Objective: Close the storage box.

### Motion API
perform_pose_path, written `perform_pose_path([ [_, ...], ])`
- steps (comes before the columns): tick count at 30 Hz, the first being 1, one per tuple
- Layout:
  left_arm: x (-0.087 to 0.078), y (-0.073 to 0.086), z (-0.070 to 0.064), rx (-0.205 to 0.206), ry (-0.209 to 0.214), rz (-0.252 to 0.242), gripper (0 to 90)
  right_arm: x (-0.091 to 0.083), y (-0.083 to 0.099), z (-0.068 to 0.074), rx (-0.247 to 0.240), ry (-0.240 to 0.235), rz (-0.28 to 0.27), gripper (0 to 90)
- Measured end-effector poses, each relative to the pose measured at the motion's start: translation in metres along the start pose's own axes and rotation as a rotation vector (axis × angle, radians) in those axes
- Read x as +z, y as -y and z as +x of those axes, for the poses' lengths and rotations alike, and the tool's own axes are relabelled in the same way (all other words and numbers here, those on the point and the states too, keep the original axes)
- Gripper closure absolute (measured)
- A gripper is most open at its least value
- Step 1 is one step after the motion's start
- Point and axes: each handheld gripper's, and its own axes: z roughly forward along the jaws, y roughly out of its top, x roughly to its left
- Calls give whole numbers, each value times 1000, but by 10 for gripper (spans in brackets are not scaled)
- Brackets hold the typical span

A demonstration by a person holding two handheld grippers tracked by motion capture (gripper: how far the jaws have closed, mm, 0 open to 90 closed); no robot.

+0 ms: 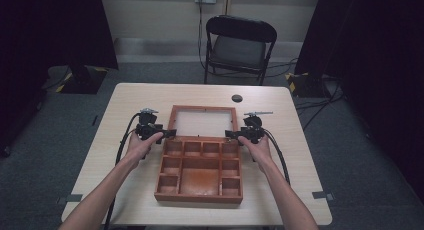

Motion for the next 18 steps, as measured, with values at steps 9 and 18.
perform_pose_path([
  [9,5,0,2,-33,48,11,244,5,3,2,33,-34,-14,158],
  [18,6,1,1,-31,64,4,275,13,5,1,85,-107,-13,168],
])
